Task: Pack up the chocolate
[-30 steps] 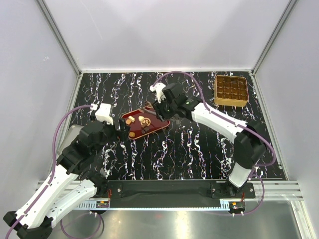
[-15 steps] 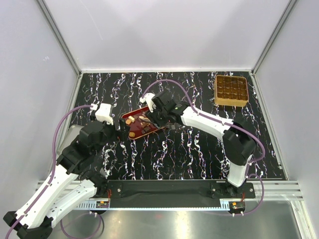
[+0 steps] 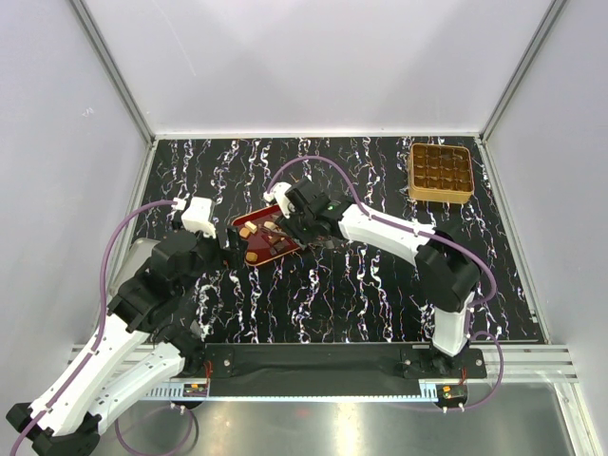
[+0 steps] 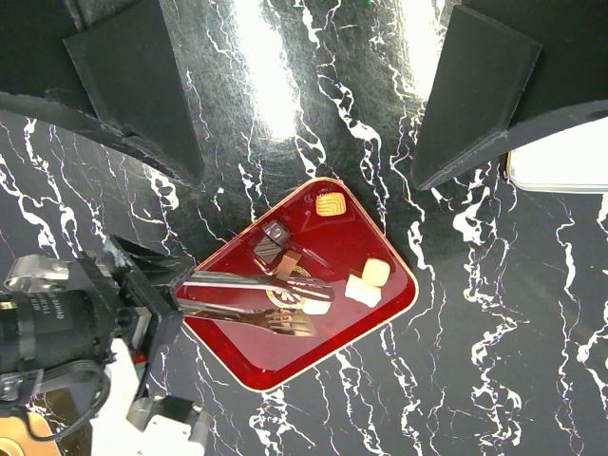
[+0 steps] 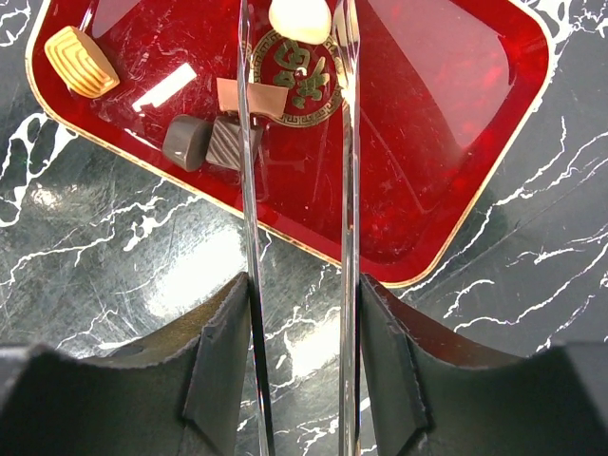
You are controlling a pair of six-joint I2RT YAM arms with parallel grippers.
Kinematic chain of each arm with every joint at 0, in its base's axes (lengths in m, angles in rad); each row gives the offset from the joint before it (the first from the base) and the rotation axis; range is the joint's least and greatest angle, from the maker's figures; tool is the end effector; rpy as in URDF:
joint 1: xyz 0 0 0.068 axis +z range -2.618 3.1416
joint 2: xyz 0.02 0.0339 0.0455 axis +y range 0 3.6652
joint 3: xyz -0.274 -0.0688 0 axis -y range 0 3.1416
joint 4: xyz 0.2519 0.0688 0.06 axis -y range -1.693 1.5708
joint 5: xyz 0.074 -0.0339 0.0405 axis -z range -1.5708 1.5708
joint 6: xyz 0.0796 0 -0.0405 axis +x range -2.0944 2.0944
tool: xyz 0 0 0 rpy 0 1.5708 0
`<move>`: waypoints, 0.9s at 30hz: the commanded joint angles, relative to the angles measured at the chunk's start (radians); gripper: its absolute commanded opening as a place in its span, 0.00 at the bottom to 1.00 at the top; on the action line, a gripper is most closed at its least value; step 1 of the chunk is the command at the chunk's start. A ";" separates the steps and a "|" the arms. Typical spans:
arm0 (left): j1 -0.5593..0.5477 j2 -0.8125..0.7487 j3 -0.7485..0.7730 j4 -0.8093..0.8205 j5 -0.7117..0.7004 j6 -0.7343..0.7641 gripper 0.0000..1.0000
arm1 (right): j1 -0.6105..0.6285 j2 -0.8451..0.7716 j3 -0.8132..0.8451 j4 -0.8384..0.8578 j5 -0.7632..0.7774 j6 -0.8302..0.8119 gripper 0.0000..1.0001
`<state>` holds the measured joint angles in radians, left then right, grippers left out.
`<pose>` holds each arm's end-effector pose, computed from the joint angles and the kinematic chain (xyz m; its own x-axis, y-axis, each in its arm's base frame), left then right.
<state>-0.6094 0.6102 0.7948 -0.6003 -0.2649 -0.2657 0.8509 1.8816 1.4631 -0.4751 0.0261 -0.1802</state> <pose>0.1514 -0.0802 0.3148 -0.4130 -0.0208 -0.9105 0.2566 0.9566 -0.1382 0.3013 0.3404 0.2071 -0.3727 -0.6968 -0.6128 -0.8209 0.5555 -0.1323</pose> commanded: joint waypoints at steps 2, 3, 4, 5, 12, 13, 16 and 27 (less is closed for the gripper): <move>0.002 -0.009 0.004 0.037 -0.014 0.005 0.99 | 0.014 0.016 0.059 0.004 0.023 -0.016 0.52; 0.000 -0.010 0.006 0.039 -0.014 0.005 0.99 | 0.013 0.016 0.057 0.007 0.023 -0.016 0.52; 0.000 -0.009 0.006 0.039 -0.014 0.005 0.99 | 0.014 0.020 0.059 0.007 0.024 -0.016 0.52; 0.000 -0.009 0.006 0.037 -0.014 0.005 0.99 | 0.014 0.022 0.060 0.009 0.026 -0.018 0.52; 0.000 -0.010 0.006 0.037 -0.016 0.005 0.99 | 0.016 0.027 0.063 0.004 0.044 -0.010 0.49; 0.002 -0.012 0.006 0.037 -0.016 0.005 0.99 | 0.013 0.022 0.062 0.004 0.051 -0.008 0.48; 0.000 -0.010 0.006 0.037 -0.014 0.005 0.99 | 0.013 0.014 0.059 0.009 0.061 -0.002 0.46; 0.000 -0.009 0.006 0.036 -0.016 0.003 0.99 | 0.013 -0.022 0.048 0.009 0.103 0.027 0.44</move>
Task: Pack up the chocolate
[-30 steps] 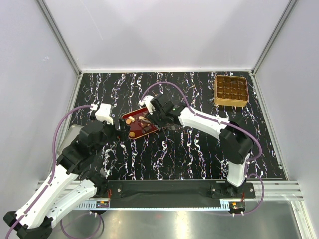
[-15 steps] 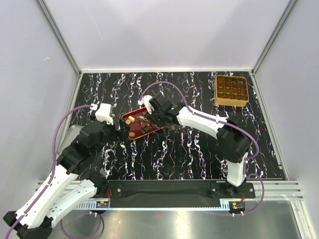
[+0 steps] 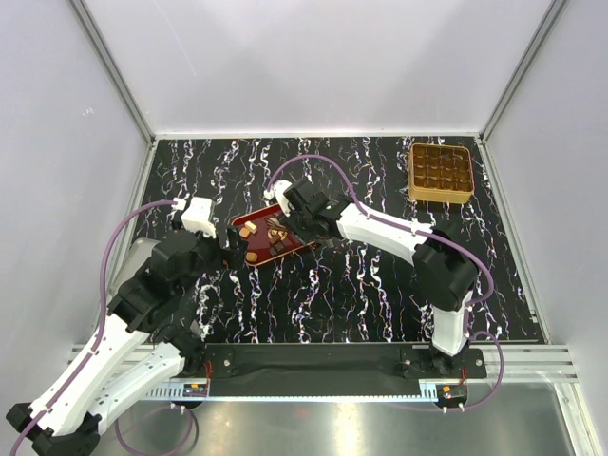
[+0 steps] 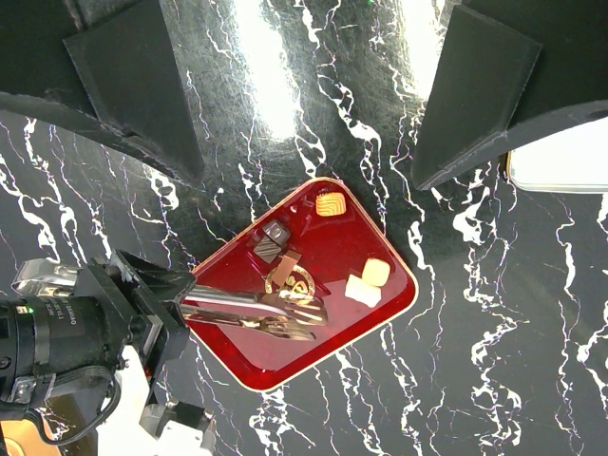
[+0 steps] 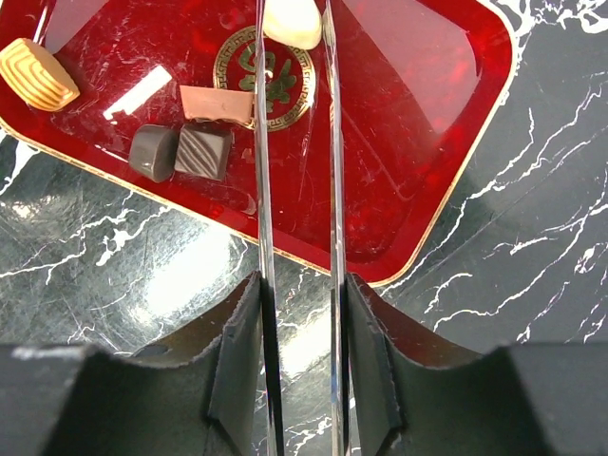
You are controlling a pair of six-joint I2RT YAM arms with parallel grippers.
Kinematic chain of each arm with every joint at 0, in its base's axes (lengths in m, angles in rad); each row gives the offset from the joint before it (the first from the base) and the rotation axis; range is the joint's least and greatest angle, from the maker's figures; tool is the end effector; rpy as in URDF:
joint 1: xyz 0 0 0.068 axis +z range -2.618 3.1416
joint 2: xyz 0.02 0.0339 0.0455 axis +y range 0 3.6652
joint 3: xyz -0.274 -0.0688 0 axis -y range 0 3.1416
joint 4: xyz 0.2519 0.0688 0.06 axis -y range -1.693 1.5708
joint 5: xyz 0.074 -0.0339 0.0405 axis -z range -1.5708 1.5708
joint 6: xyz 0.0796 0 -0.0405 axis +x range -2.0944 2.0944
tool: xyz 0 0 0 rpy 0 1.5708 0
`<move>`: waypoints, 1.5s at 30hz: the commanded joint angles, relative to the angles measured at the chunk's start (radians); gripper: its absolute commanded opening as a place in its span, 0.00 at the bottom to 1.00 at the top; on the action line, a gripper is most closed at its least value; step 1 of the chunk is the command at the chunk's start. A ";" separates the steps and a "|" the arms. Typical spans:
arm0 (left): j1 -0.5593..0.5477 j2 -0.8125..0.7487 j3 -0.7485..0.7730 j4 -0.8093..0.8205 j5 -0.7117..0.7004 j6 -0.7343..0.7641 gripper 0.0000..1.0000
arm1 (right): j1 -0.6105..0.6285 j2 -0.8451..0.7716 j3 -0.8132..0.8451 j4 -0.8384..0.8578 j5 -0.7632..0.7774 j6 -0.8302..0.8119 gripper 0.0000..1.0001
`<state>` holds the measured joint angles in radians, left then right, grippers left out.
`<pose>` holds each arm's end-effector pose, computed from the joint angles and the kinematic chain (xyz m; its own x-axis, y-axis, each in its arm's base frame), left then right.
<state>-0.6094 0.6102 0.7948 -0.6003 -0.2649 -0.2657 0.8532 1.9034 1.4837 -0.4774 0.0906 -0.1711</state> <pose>0.1514 -0.0802 0.3148 -0.4130 -0.0208 -0.9105 0.2566 0.9566 -0.1382 0.3076 0.3415 0.2048 -0.3850 -0.6989 -0.6027 -0.7903 0.5870 -0.1759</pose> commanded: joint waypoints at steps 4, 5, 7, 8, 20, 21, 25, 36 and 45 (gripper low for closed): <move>0.000 -0.010 0.006 0.036 -0.014 0.003 0.99 | 0.010 -0.059 0.030 -0.003 0.038 0.030 0.44; 0.002 -0.010 0.006 0.034 -0.016 0.003 0.99 | 0.010 -0.064 0.029 -0.009 0.040 0.033 0.44; 0.002 -0.010 0.006 0.036 -0.016 0.003 0.99 | 0.010 -0.076 0.023 -0.013 0.044 0.038 0.43; 0.000 -0.010 0.006 0.036 -0.016 0.003 0.99 | 0.010 -0.081 0.021 -0.018 0.043 0.041 0.43; 0.002 -0.013 0.006 0.034 -0.014 0.002 0.99 | 0.006 -0.115 0.038 -0.064 0.058 0.058 0.43; 0.000 -0.013 0.006 0.034 -0.014 0.003 0.99 | 0.003 -0.116 0.038 -0.066 0.063 0.059 0.43; 0.002 -0.013 0.006 0.036 -0.014 0.003 0.99 | -0.026 -0.127 0.053 -0.101 0.069 0.079 0.42; 0.000 -0.013 0.006 0.036 -0.008 0.002 0.99 | -0.345 -0.224 0.061 -0.141 0.146 0.160 0.42; 0.000 -0.012 0.006 0.034 -0.005 0.000 0.99 | -0.655 -0.115 0.239 -0.196 0.287 0.238 0.43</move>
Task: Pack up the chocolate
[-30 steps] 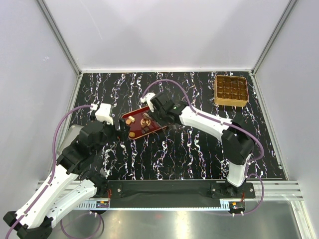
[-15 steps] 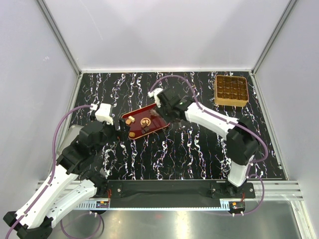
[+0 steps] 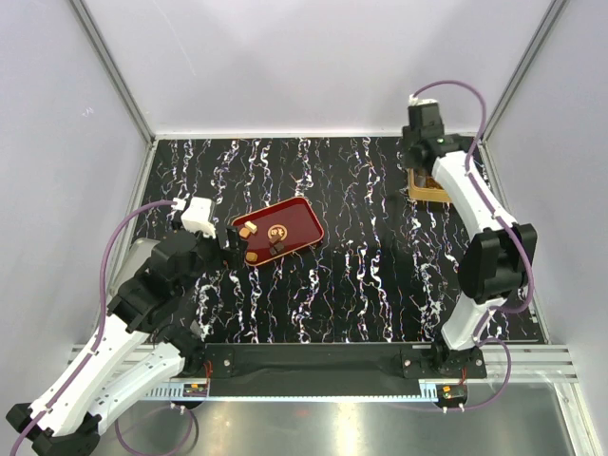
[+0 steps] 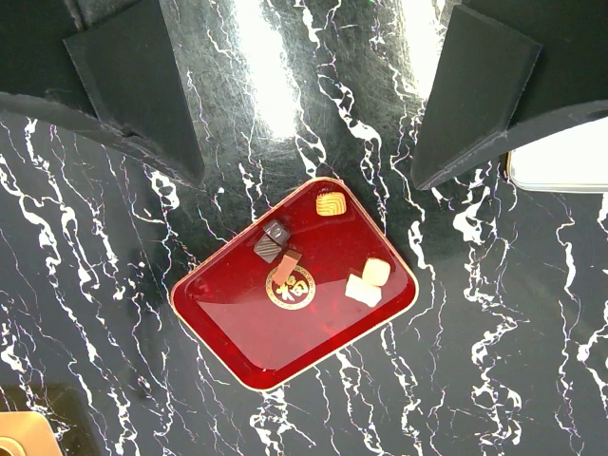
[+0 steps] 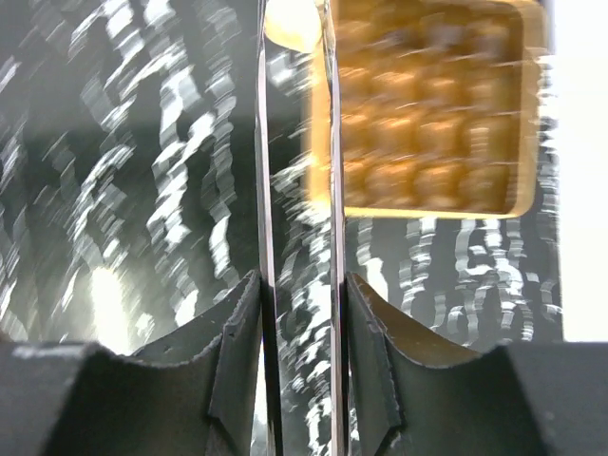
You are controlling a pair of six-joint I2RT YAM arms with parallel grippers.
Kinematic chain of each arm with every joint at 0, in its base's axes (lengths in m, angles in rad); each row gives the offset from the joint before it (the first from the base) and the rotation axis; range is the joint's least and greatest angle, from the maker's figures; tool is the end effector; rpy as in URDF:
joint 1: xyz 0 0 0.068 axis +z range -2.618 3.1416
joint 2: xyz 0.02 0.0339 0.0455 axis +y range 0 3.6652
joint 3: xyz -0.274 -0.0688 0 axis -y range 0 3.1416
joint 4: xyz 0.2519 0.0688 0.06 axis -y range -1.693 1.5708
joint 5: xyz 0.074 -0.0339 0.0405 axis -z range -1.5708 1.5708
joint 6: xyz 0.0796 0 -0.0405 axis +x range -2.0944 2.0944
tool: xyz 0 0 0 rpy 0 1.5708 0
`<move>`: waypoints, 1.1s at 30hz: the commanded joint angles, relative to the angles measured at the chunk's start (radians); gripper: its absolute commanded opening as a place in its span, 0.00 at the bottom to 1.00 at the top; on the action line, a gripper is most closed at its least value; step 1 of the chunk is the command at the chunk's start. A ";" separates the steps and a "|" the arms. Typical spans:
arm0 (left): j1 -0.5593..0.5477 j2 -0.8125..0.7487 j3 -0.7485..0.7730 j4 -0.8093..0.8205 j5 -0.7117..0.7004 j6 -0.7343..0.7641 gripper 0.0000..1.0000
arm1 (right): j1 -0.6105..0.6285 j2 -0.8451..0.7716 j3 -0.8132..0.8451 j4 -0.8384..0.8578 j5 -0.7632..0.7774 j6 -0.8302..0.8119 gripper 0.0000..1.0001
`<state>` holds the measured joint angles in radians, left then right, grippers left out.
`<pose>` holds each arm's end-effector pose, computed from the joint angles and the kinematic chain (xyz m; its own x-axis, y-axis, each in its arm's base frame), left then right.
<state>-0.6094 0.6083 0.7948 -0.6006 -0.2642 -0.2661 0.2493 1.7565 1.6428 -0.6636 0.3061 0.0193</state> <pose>0.1510 -0.0801 0.3151 -0.4121 -0.0219 -0.9109 0.2572 0.9563 -0.1394 0.4270 0.0840 0.3087 -0.6801 -0.1542 -0.7168 -0.0140 0.9802 -0.1976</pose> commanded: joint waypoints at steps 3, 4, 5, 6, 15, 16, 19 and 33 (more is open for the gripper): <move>0.002 -0.013 0.003 0.035 -0.006 0.002 0.99 | -0.111 0.092 0.149 -0.027 0.054 0.059 0.43; 0.000 -0.013 0.004 0.035 -0.006 0.002 0.99 | -0.123 0.122 0.182 -0.031 0.047 0.060 0.43; 0.000 -0.010 0.004 0.036 -0.006 0.002 0.99 | -0.133 0.135 0.198 -0.034 0.038 0.062 0.43; 0.000 -0.008 0.004 0.036 -0.004 0.002 0.99 | -0.148 0.149 0.212 -0.040 0.028 0.064 0.43; 0.000 -0.002 0.004 0.033 -0.010 0.002 0.99 | -0.211 0.221 0.259 -0.016 -0.044 0.059 0.44; 0.000 -0.001 0.004 0.033 -0.012 0.002 0.99 | -0.212 0.224 0.258 -0.013 -0.056 0.059 0.44; 0.002 0.007 0.006 0.033 -0.012 0.002 0.99 | -0.212 0.245 0.264 -0.010 -0.076 0.060 0.44; 0.000 0.024 0.006 0.033 -0.007 0.002 0.99 | -0.212 0.314 0.316 -0.010 -0.105 0.050 0.49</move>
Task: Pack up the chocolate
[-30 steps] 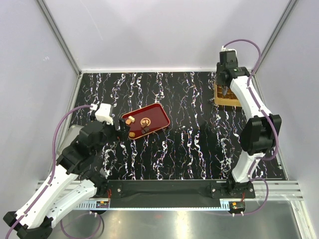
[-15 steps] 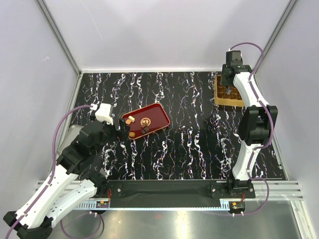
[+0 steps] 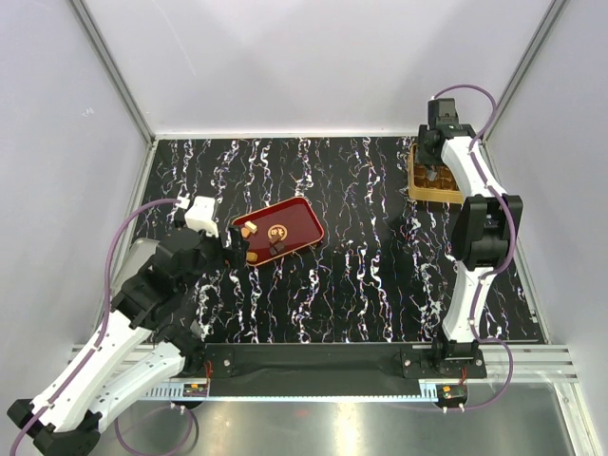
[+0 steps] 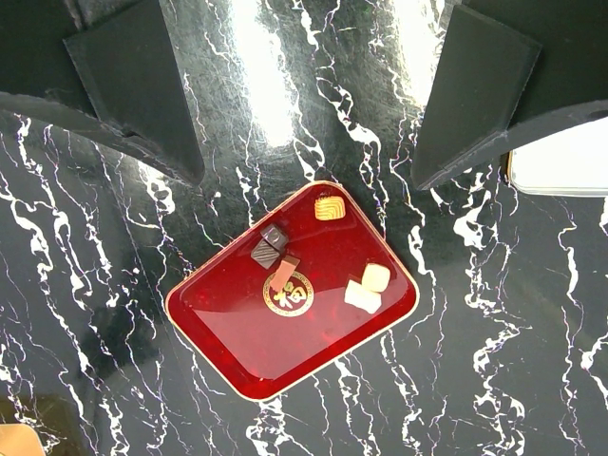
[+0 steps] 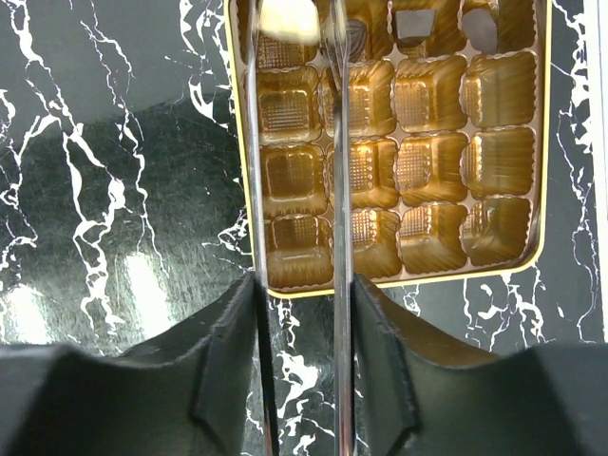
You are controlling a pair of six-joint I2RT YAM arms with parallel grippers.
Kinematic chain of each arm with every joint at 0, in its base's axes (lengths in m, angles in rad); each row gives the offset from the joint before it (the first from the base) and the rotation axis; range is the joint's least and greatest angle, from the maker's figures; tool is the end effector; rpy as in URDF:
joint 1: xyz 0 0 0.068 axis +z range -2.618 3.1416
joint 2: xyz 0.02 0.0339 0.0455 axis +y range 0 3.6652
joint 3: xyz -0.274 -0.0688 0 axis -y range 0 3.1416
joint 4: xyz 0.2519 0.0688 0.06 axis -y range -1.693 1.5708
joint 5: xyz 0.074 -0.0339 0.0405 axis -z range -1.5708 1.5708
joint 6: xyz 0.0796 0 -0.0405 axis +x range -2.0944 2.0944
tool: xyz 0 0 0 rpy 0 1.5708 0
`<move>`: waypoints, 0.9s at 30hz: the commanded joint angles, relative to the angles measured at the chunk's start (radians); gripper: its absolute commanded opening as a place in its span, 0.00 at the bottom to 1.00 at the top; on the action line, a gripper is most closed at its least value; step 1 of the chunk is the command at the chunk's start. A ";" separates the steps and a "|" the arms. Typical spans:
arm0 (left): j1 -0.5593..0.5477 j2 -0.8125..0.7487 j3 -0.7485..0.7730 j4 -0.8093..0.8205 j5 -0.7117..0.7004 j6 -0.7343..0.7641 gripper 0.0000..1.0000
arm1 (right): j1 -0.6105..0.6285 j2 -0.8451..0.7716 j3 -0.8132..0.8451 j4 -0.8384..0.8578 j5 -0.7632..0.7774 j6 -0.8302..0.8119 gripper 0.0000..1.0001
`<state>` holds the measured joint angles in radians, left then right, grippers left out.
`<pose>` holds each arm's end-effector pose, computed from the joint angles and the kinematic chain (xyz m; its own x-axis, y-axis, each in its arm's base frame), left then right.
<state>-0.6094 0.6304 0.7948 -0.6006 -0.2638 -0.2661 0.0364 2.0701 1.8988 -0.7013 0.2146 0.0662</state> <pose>0.1546 -0.0826 0.3117 -0.4286 -0.0104 -0.9034 0.2550 0.9579 -0.1321 0.5075 0.0015 0.2540 -0.7571 0.0371 -0.6522 0.1517 0.9811 -0.1202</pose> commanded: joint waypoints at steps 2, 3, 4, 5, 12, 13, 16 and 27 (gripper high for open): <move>0.002 -0.001 0.006 0.033 -0.008 0.002 0.99 | 0.002 -0.002 0.071 0.017 -0.011 0.000 0.51; 0.002 -0.003 0.006 0.033 -0.006 0.002 0.99 | 0.000 -0.001 0.078 0.008 -0.011 -0.002 0.52; 0.000 0.000 0.006 0.033 -0.008 0.002 0.99 | 0.002 -0.004 0.089 -0.004 -0.014 0.000 0.52; 0.000 0.000 0.006 0.033 -0.005 0.002 0.99 | 0.000 -0.010 0.097 -0.018 -0.018 -0.002 0.53; 0.002 -0.006 0.006 0.035 -0.002 0.004 0.99 | 0.016 -0.100 0.128 -0.082 -0.075 0.052 0.53; 0.000 -0.008 0.006 0.036 -0.005 0.004 0.99 | 0.039 -0.117 0.118 -0.084 -0.075 0.066 0.52; 0.000 -0.009 0.006 0.039 -0.008 0.004 0.99 | 0.092 -0.191 0.053 -0.069 -0.096 0.075 0.52; 0.000 0.002 0.007 0.039 0.006 0.002 0.99 | 0.540 -0.418 -0.323 0.037 -0.196 0.059 0.52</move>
<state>-0.6094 0.6304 0.7948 -0.6003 -0.2630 -0.2661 0.5072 1.7004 1.6188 -0.7036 0.0620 0.1131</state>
